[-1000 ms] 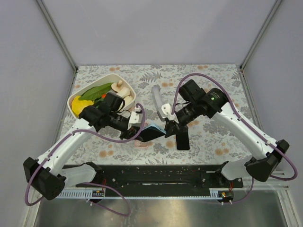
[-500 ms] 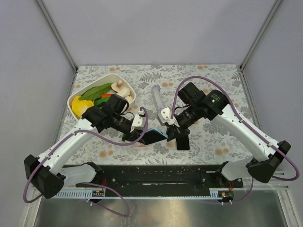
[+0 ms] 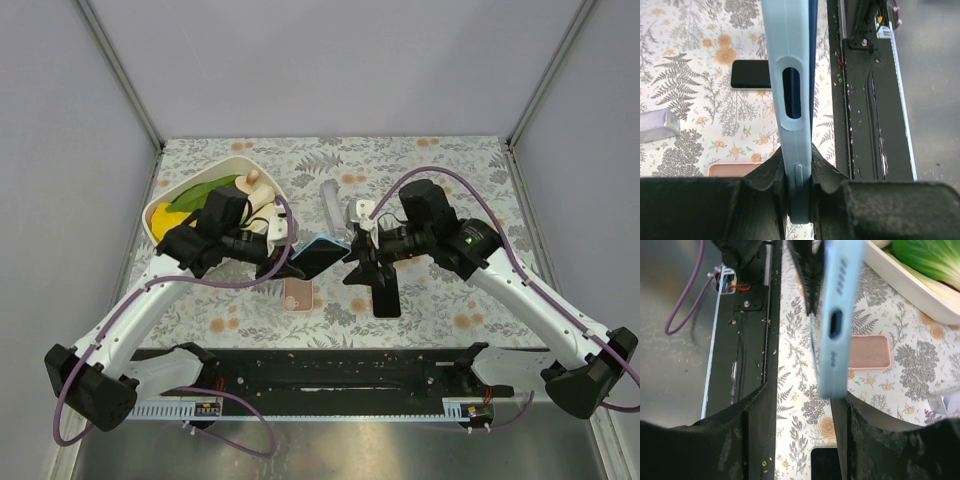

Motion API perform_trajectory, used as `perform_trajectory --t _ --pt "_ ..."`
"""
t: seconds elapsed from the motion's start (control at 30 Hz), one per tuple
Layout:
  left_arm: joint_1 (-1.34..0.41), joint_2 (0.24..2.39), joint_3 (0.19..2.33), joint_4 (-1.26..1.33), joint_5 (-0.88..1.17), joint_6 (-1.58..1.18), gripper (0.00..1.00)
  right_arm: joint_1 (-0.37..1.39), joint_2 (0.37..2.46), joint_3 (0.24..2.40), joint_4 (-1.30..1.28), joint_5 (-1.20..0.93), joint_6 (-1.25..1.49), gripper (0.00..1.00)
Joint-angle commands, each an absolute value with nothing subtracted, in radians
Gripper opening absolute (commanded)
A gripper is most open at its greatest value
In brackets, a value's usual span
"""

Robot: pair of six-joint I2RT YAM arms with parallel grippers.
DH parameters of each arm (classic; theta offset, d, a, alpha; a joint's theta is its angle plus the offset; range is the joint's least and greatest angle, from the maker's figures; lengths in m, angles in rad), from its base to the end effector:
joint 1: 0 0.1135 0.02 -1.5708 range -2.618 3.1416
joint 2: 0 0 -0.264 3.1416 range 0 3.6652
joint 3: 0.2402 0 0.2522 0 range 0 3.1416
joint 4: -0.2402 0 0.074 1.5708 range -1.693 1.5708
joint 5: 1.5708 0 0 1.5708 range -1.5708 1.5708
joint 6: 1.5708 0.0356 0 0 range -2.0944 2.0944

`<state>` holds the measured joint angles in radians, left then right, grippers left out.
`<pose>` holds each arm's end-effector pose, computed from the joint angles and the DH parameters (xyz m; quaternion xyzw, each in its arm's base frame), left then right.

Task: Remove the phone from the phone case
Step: Remove the phone case from the phone.

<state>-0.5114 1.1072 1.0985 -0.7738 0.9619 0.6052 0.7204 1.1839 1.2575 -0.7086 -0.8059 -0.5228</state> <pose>0.1726 -0.1304 0.3410 0.5843 0.6002 -0.4107 0.3601 0.1632 0.1774 0.3773 -0.6219 0.5645 0.3892 0.3783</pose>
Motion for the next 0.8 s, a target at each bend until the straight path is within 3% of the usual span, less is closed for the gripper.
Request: perform_trajectory --t 0.0,0.4,0.47,0.7,0.77 --pt "-0.486 1.066 1.085 -0.585 1.069 0.473 0.00 0.667 1.155 1.203 -0.445 -0.813 -0.264 0.56" --pt "-0.483 1.054 1.049 -0.540 1.081 0.414 0.00 0.612 1.177 1.210 -0.315 -0.847 -0.140 0.52" --pt "-0.482 1.052 1.046 -0.534 1.083 0.411 0.00 0.612 1.180 1.204 -0.310 -0.864 -0.137 0.46" --pt "-0.479 1.052 1.039 -0.528 1.095 0.399 0.00 0.611 1.167 1.158 -0.302 -0.986 -0.225 0.05" --pt "-0.472 1.057 1.037 -0.522 1.107 0.396 0.00 0.609 1.158 1.155 -0.339 -1.052 -0.309 0.01"
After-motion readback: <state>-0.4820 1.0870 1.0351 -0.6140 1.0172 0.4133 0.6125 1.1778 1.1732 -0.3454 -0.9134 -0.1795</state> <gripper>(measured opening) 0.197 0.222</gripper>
